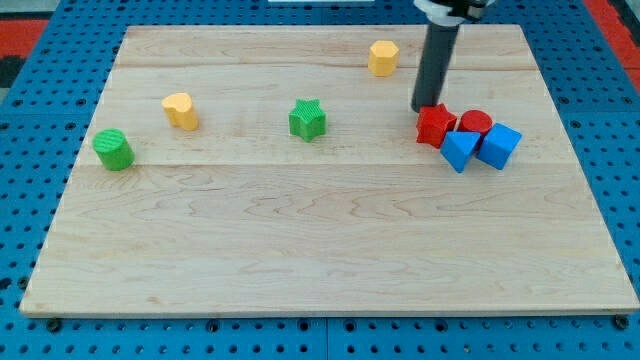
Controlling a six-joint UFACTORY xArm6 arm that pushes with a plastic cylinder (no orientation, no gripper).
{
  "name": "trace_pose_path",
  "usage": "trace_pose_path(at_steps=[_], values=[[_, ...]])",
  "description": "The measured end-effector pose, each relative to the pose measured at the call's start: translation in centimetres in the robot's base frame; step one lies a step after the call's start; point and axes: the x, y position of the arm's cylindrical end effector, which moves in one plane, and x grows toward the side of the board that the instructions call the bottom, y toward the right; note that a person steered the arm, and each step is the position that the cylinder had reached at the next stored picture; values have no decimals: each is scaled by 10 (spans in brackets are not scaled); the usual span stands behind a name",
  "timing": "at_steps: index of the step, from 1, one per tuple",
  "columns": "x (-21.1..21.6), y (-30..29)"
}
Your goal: Move the yellow hexagon right to the yellow heart
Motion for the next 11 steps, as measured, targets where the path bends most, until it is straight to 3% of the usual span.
trace_pose_path(at_steps=[2, 3, 5, 8, 9, 10, 11], values=[[-81, 43], [-119, -28], [-42, -152], [-34, -94], [-32, -46], [-1, -65], [3, -130]])
